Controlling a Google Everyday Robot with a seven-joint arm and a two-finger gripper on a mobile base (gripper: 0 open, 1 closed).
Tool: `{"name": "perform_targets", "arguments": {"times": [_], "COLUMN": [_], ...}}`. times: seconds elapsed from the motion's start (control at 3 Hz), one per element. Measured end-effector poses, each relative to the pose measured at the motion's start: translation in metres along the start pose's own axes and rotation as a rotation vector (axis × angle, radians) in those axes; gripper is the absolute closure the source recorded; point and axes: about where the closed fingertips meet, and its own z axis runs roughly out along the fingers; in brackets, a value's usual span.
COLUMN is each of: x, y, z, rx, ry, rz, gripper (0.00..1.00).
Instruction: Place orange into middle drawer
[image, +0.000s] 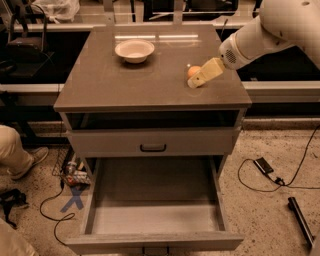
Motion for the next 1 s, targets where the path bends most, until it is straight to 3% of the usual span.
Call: {"name": "perform_targets", "arguments": {"times": [0.33,0.67,1.0], "x": [-0.021,-0.025,-0.022], "y": [-0.007,-0.006,-0.002], "z": [0.049,0.061,0.07], "rx": [0.0,-0.007,-0.02], "ry": [-0.021,-0.018,-0.006], "rz": [0.054,0.058,0.068], "gripper": [0.0,0.0,0.17]}}
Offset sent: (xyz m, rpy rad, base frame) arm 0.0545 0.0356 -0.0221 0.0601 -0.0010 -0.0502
